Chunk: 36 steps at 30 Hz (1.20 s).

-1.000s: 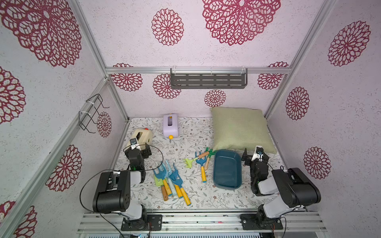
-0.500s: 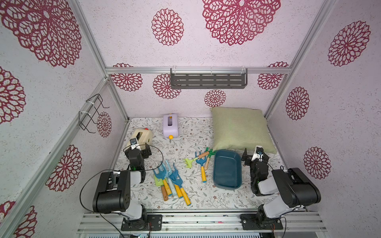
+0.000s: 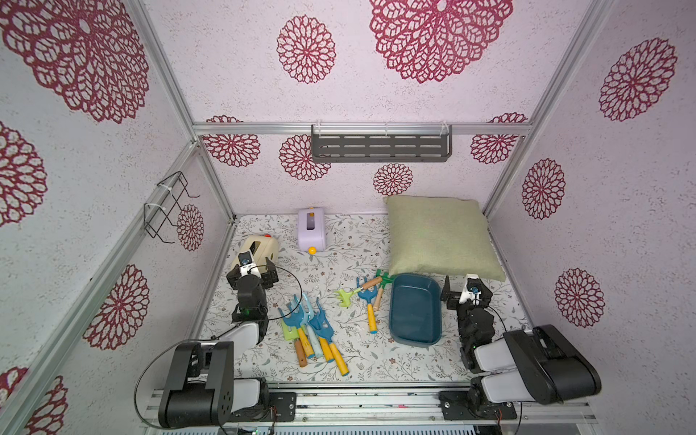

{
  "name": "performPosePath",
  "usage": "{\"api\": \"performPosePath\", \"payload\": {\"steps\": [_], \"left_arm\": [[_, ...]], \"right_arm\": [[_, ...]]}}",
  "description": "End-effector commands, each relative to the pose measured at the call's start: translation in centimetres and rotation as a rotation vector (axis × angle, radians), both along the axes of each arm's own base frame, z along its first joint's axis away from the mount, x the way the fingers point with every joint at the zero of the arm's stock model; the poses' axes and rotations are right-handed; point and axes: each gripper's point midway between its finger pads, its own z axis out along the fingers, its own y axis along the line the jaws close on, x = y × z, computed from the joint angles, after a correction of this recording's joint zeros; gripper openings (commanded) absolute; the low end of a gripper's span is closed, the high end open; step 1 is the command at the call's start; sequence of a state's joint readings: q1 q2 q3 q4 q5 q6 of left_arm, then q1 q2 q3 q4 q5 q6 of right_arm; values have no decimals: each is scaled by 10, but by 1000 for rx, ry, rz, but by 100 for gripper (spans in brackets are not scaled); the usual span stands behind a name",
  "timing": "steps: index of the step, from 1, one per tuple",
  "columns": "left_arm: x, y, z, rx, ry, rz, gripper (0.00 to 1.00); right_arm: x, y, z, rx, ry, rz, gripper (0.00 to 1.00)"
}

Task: Put the rake into the storage box
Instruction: Pick up the rake at the center of the board.

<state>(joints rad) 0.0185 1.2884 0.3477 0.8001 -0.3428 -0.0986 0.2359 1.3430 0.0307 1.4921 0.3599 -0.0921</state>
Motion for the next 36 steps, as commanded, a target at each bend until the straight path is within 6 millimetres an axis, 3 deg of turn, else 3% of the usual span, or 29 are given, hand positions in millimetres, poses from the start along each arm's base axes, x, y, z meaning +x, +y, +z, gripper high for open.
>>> {"api": "performPosePath", "payload": {"steps": [1, 7, 12, 19, 24, 27, 36], "left_arm": [[-14, 5, 26, 7, -77, 57, 97], [-26, -6, 63, -128, -104, 11, 98], [-43, -23, 72, -370, -97, -46, 97], [-62, -70, 72, -598, -54, -277, 97], [-73, -84, 79, -517, -30, -378, 97], [-77, -73, 75, -524, -39, -311, 97], [-75, -50, 34, -690, -38, -134, 97]], "right_arm": [[-7, 4, 33, 9, -69, -25, 99], [-17, 33, 63, 278, 12, 161, 99], [-38, 36, 77, 426, 105, 209, 99], [-54, 54, 84, 542, 174, 324, 99], [-54, 104, 97, 604, 241, 595, 99], [-48, 143, 85, 615, 371, 717, 99], [-65, 264, 50, 374, 618, 835, 99]]}}
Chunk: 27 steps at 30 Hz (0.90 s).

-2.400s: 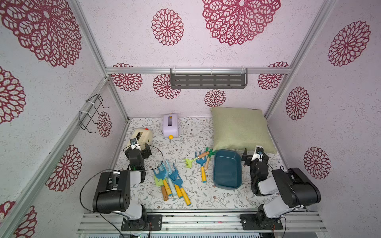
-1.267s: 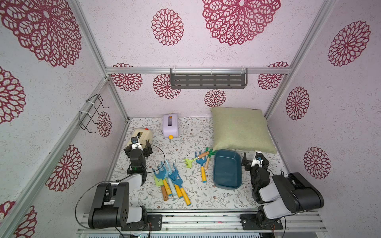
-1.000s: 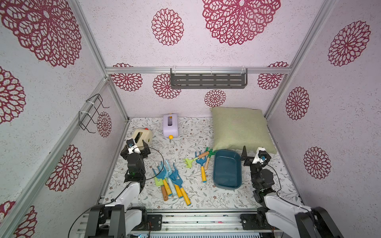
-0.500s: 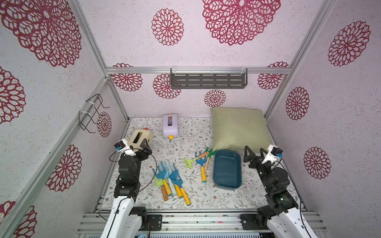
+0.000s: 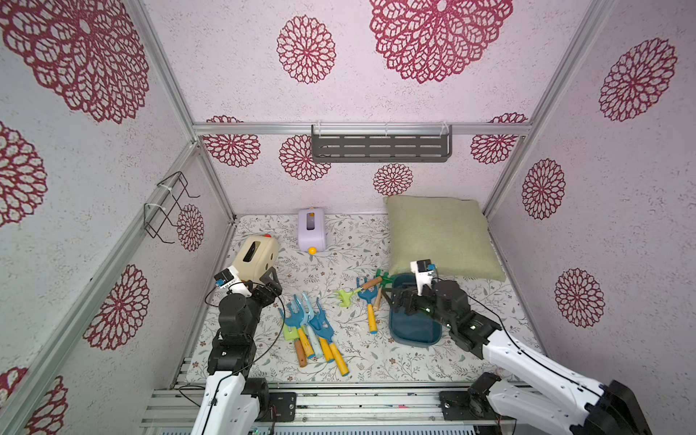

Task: Put the rake into the storage box
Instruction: Pick up the rake at the center of the board.

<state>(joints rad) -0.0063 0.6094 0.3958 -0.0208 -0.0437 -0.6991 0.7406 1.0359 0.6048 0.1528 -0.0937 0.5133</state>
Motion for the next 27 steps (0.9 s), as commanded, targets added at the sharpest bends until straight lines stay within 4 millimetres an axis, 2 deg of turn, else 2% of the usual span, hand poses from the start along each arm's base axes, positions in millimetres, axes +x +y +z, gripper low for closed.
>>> {"api": "performPosePath", "payload": {"steps": [1, 5, 9, 11, 16, 20, 25, 26, 27], "left_arm": [[3, 11, -13, -62, 29, 74, 97], [10, 13, -25, -86, 58, 86, 97], [12, 11, -33, -106, 74, 75, 97], [13, 10, -34, -107, 81, 71, 97], [12, 10, -34, -116, 77, 69, 97], [11, 12, -34, -105, 77, 80, 97], [11, 11, -33, -112, 72, 73, 97], [12, 10, -34, -113, 73, 69, 97], [12, 10, -34, -115, 73, 69, 97]], "right_arm": [[-6, 40, 10, -68, -37, 57, 99], [-30, 88, -15, -173, 22, 171, 96], [-56, 118, -42, -270, 91, 269, 89], [-71, 129, -56, -325, 124, 315, 81], [-102, 143, -92, -415, 216, 382, 62], [-114, 147, -114, -447, 263, 381, 49], [-115, 147, -132, -461, 308, 351, 42], [-127, 151, -135, -466, 309, 377, 40], [-128, 152, -136, -466, 314, 379, 40]]}}
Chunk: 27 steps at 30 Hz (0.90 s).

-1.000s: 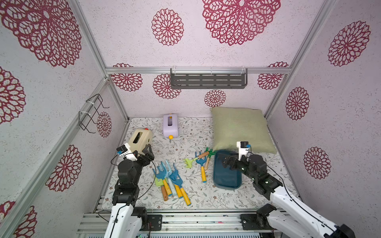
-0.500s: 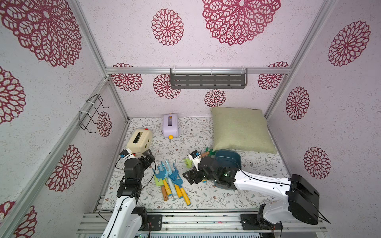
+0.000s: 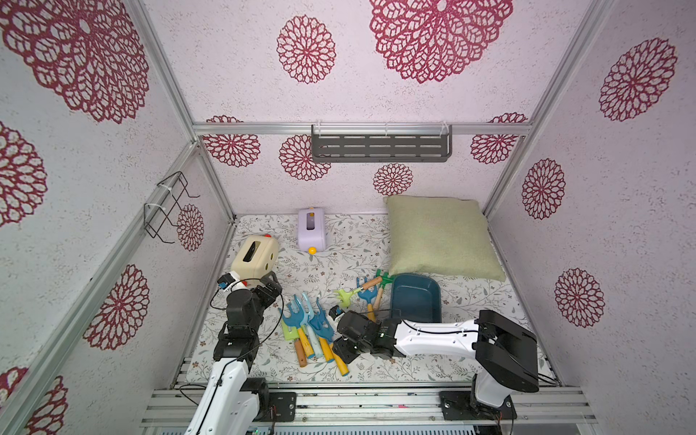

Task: Put the rake into the storage box
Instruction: Pick up the rake at the center of the board.

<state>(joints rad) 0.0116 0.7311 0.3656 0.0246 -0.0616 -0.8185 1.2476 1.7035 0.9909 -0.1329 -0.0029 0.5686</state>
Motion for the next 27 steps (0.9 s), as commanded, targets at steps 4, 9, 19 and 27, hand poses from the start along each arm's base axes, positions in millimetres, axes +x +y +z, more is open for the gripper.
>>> {"api": "performPosePath", "payload": {"steps": [4, 9, 19, 27], "left_arm": [[1, 1, 4, -8, -27, -1, 97], [1, 0, 4, -9, -30, -3, 97], [1, 0, 4, -8, -33, -6, 97], [1, -1, 4, -9, -35, -10, 97]], "right_arm": [[-9, 8, -4, 6, 30, -14, 39], [-9, 9, -15, -19, 43, -19, 36], [3, 0, -22, -91, 16, -88, 21], [17, -7, 24, -14, -69, -155, 14]]}}
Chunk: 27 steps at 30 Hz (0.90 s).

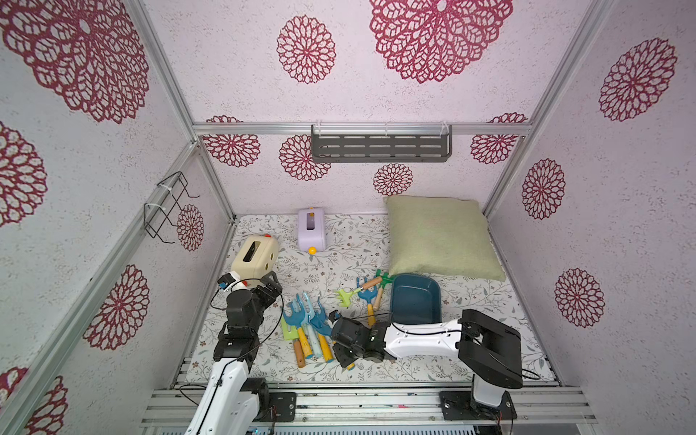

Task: Put the rake into the storage box
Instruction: Pick up the rake at the center of the board, then place the rake in the storage box.

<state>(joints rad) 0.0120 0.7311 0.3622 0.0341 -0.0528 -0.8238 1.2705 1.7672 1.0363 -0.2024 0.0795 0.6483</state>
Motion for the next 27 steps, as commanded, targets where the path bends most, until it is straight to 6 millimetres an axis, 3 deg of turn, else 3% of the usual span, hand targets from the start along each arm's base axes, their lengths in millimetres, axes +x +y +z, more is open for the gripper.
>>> {"api": "performPosePath", "payload": {"steps": [1, 4, 8, 15, 22, 27], "left_arm": [[1, 1, 3, -3, -30, -2, 97], [1, 1, 2, -1, -29, -1, 97], [1, 1, 1, -2, -29, -2, 97], [2, 1, 0, -2, -26, -2, 97], [3, 0, -2, -7, -24, -5, 97], [4, 0, -2, -9, -24, -6, 97]], "right_arm": [[16, -4, 49, 92, -85, -73, 14], [19, -12, 72, 165, -101, -101, 14], [38, -38, 92, 250, -101, -183, 14], [63, -111, 118, 302, -144, -358, 14], [77, -197, 104, 254, -130, -604, 15], [82, -219, 87, 282, -94, -687, 16]]}}
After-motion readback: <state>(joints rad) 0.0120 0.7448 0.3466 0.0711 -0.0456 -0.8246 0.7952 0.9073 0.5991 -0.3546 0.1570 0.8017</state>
